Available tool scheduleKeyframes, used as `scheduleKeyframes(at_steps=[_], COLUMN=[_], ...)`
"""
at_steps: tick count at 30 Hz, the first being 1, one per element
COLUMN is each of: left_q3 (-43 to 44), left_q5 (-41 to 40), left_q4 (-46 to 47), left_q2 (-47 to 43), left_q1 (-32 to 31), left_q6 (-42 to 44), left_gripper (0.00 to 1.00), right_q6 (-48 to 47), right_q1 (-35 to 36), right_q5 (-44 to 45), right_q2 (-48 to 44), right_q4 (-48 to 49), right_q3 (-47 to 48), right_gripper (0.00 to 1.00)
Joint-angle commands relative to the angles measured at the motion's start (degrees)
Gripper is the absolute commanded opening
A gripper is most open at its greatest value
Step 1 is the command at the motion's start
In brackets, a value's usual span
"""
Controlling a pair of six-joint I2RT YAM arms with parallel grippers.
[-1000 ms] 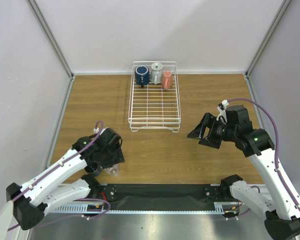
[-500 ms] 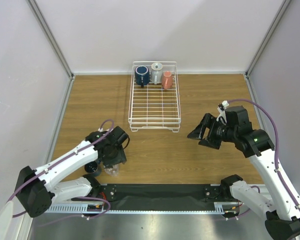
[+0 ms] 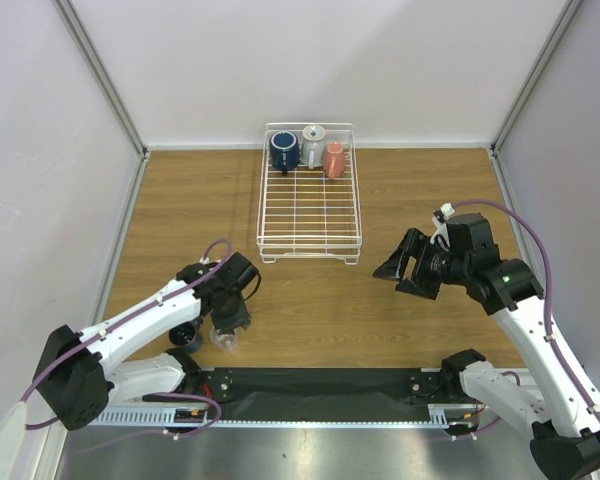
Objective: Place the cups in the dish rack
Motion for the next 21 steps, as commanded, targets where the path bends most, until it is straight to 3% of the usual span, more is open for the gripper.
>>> scheduleKeyframes(at_steps=[1, 6, 8, 15, 19, 21], left_q3=[-0.58, -0.41, 0.03, 5.39, 8.29, 8.56], left_q5=[1.02, 2.51, 2.95, 7.87, 17.17, 23.32], left_q4=[2.89, 3.41, 3.42, 4.72, 11.22, 18.68], left_q2=[-0.2, -1.17, -1.69, -2.92, -5.47, -6.61], left_q1=[1.03, 1.47, 1.82, 2.35, 2.61, 2.96], left_q6=[1.01, 1.36, 1.89, 3.03, 3.65, 4.0], left_gripper=[0.34, 0.16, 0.0, 0.0, 0.0, 0.0], right_q6=[0.54, -0.25, -0.77, -2.8, -3.94, -4.64], right_q1=[0.32, 0.5, 0.5, 0.5, 0.58, 0.5], right_q5=[-0.33, -0.77, -0.68, -1.03, -1.91, -2.61], right_q2=[0.6, 2.53, 2.88, 3.85, 4.82, 5.34], right_q4=[3.11, 3.03, 3.03, 3.03, 3.03, 3.29], right_q3=[0.12, 1.26, 1.35, 2.31, 3.81, 4.51], right_gripper=[0.78, 0.77, 0.78, 0.78, 0.78, 0.78])
